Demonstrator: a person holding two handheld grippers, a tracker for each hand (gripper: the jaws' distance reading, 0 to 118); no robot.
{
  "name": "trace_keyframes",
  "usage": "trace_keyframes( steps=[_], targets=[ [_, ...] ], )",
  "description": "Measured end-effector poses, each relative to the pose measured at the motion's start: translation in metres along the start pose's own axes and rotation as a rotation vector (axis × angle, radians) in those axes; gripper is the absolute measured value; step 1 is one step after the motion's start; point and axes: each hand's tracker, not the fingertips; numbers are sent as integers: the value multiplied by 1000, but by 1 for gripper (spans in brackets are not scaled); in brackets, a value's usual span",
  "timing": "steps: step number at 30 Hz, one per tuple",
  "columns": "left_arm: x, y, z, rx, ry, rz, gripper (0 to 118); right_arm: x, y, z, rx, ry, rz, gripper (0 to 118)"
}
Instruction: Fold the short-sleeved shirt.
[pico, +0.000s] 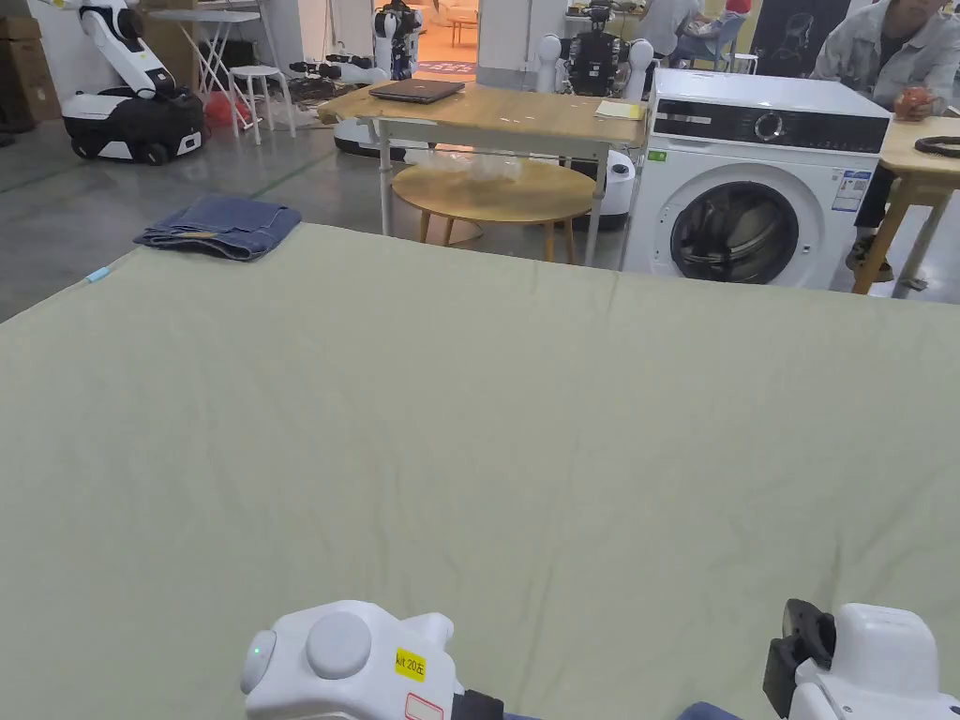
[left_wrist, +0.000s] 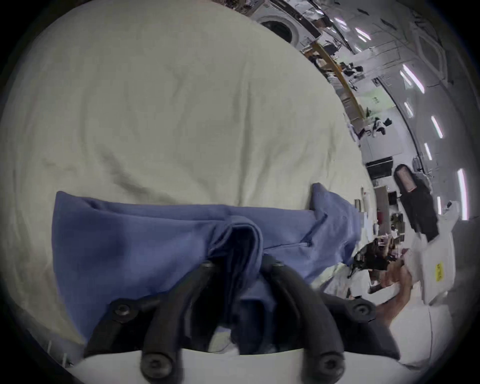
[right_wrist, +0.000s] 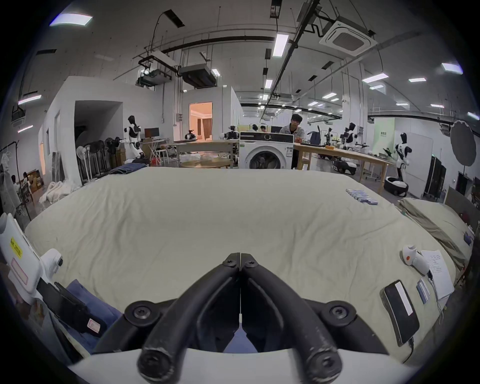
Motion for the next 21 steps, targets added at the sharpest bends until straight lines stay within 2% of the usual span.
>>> trace_keyframes(
  steps=[2,5,9,11,13,14,15,16,18,21],
  targets=[
    [6,-1,10,4,-19,-3,51,0,0,0,-3,2,0,0],
    [8,-3,32,37,-46,-16,51,0,-1,1,-2,4,3,0],
    [2,-4,65,119,-160,9,51,1,-1,3,1,5,-3,0],
    [-3,-3,73,163,-133,-21,51,2,-1,3,-1,6,-6,0],
    [-11,-4,75,206,-54,-41,42,3,-2,3,-1,8,-11,0],
    [-14,-3,70,191,-18,-24,32,3,-2,3,-3,9,-12,0],
    [-18,-4,64,170,-16,-14,18,2,-3,3,-4,8,-11,0],
    [-21,-5,57,143,-10,-20,13,2,-4,3,-6,8,-11,0],
    [-20,-6,39,101,-4,-38,10,2,-5,3,-11,14,-12,0],
    [-17,-11,17,48,-116,-42,7,2,-7,1,-17,14,-8,0]
  ],
)
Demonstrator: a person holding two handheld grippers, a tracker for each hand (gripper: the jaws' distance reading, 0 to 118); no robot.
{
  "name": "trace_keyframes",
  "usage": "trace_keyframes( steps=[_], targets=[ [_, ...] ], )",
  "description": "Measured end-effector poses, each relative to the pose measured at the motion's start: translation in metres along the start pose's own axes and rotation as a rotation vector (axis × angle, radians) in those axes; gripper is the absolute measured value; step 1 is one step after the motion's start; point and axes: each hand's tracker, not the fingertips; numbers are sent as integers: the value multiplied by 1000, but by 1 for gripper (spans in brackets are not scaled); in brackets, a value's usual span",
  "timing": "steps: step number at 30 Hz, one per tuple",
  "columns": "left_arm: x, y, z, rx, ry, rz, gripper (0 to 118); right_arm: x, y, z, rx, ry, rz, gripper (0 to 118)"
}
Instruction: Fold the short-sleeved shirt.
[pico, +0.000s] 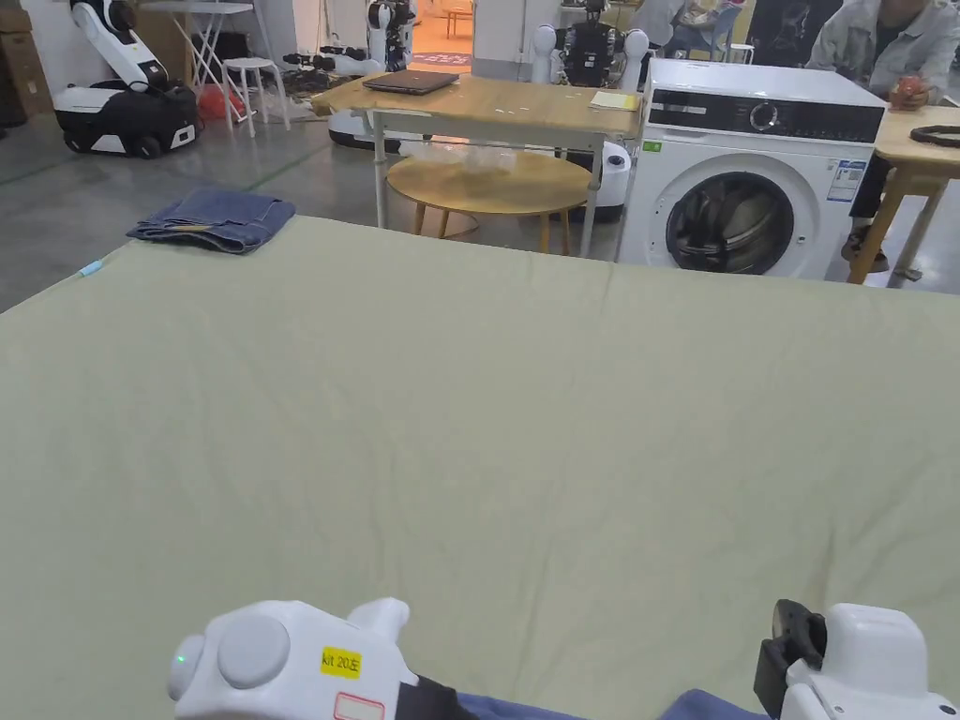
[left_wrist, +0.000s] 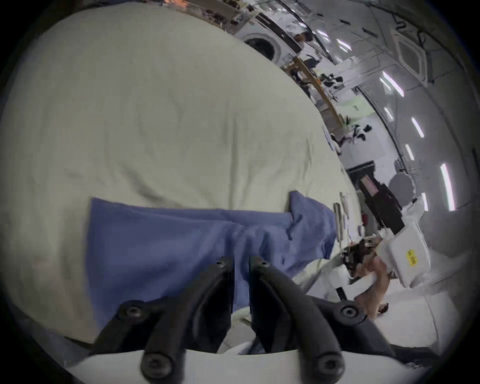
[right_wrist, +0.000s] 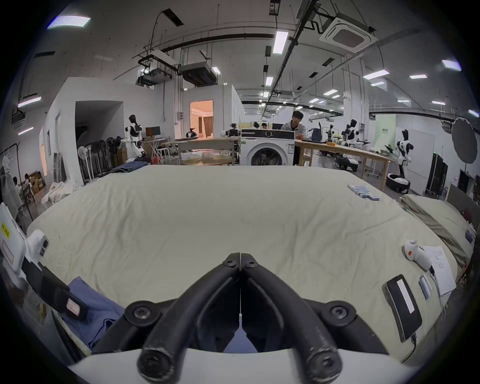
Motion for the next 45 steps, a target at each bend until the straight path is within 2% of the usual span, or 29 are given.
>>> trace_keyframes(
  steps=[2,4,11,15,19,22,23,25,26,30,33,38,43,44,45],
  targets=[
    [5,-4,-17,-32,-59,-20,7,0,-2,0,-3,-2,-2,0],
    [5,-6,-34,-54,-46,-39,7,1,-3,-1,-7,-1,-3,0],
    [-14,-3,-70,-7,-103,44,4,3,-5,-2,-17,-3,-5,0],
    [-5,-5,-65,-1,-79,-10,3,3,-6,-3,-9,-2,-8,0],
    [1,-2,-37,4,-125,15,4,2,-4,-1,10,-7,-19,0],
    [-2,3,8,113,-173,-14,5,3,0,0,30,-11,-20,0],
    [-6,5,24,157,-173,-16,10,3,1,1,41,-13,-17,0],
    [-22,7,53,217,-144,-14,33,3,3,2,55,-16,-16,0],
    [-31,7,65,244,-107,-14,39,4,4,2,59,-16,-16,0],
    [-75,5,92,273,-13,16,58,5,6,1,61,-16,-23,0],
    [-104,1,92,208,-45,43,69,6,6,0,55,-13,-28,0],
    [-131,-7,68,133,-28,77,69,5,5,2,61,-16,-26,0],
    [-151,-9,36,154,-320,131,69,4,5,2,57,-15,-32,0],
    [-155,-8,27,132,-362,157,65,4,5,2,56,-15,-33,0],
    [-145,-11,26,121,-388,164,54,4,5,2,57,-15,-31,0]
  ],
)
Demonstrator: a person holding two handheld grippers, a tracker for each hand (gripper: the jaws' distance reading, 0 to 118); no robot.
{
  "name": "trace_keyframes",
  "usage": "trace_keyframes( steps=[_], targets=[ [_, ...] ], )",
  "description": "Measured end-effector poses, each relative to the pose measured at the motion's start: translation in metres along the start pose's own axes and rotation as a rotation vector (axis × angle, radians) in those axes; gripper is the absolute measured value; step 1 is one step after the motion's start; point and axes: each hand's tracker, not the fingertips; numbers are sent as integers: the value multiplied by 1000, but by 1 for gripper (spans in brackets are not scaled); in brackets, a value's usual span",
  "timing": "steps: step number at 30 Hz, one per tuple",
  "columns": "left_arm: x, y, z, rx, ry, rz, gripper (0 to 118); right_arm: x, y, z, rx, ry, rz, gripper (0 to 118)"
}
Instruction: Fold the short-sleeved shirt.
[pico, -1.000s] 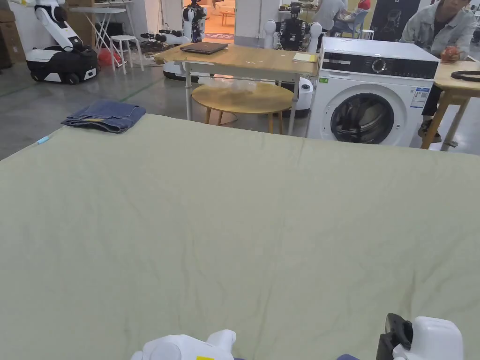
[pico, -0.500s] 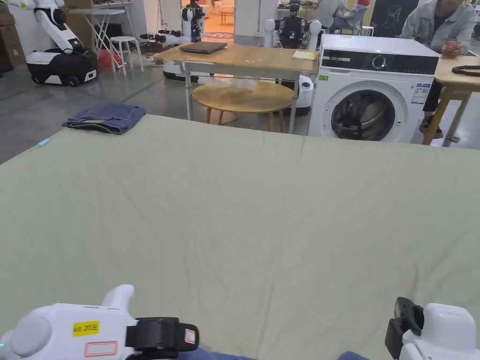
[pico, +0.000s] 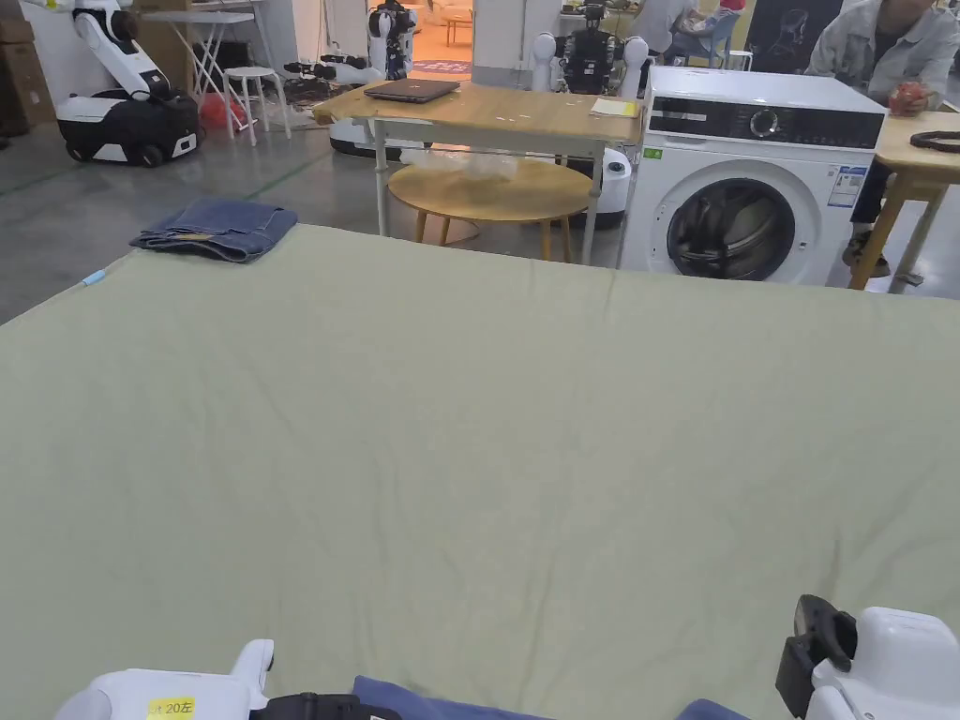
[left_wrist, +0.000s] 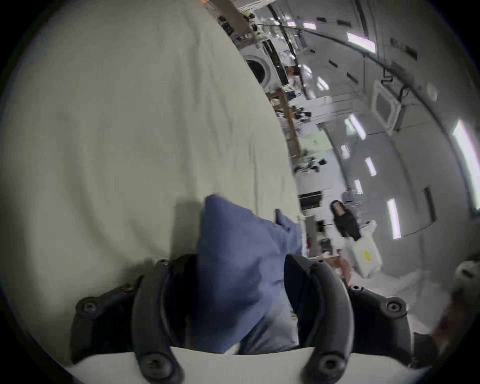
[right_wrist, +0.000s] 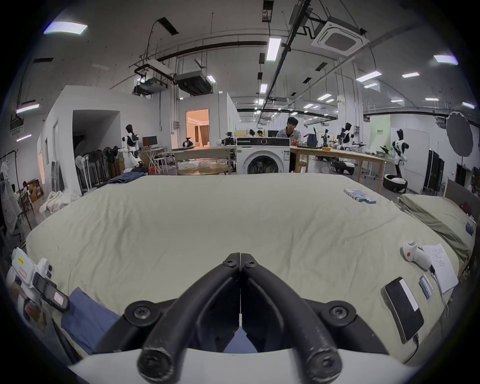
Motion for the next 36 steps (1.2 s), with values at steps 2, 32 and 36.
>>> trace_keyframes(
  steps=[2,32,36],
  targets=[
    [2,-2,-9,20,48,-27,26,0,0,2,0,-3,2,0],
    [181,-2,95,220,634,-243,7,-6,7,-1,1,24,25,0],
    [203,-2,56,153,627,-274,7,-6,5,0,-7,24,30,0]
  ],
)
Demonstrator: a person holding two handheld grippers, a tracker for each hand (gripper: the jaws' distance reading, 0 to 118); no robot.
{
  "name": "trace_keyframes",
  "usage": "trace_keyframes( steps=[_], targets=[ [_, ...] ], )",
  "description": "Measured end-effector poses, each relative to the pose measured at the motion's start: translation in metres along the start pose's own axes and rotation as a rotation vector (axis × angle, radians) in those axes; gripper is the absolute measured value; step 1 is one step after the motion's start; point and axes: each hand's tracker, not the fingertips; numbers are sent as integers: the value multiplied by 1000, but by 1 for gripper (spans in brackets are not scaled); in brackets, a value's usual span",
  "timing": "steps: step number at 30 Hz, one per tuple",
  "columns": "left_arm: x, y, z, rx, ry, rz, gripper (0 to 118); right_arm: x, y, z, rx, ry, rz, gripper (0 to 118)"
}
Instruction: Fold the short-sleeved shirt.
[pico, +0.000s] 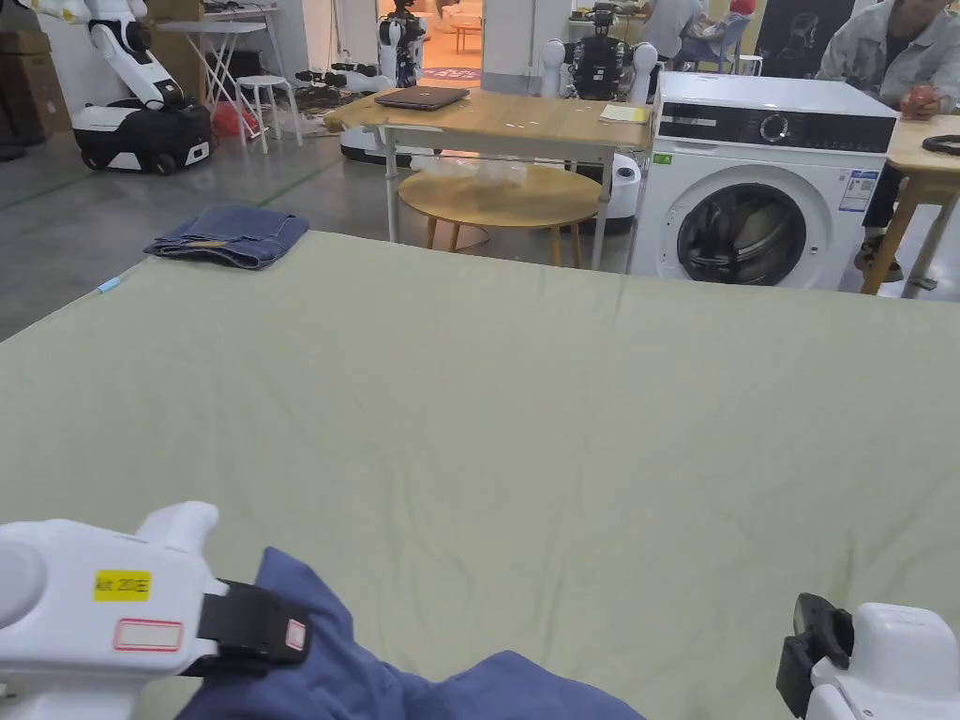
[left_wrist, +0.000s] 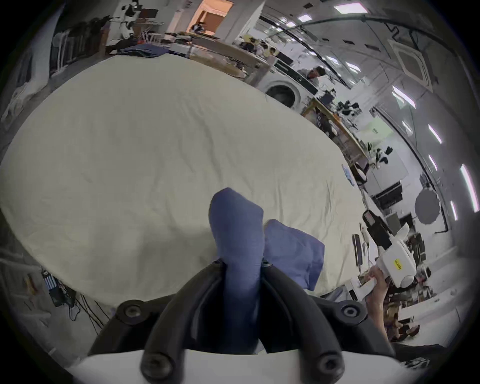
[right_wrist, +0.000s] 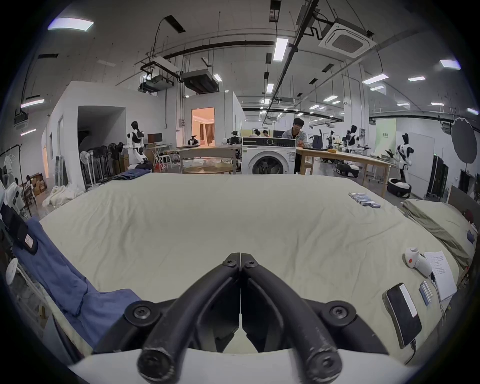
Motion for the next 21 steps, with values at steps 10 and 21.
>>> trace_keyframes(
  steps=[10,21],
  targets=[
    [83,-2,-86,-181,42,-166,7,9,-3,5,-11,-22,-3,0],
    [140,-27,-175,-306,91,-179,7,21,-10,7,-41,-55,-9,0]
  ],
)
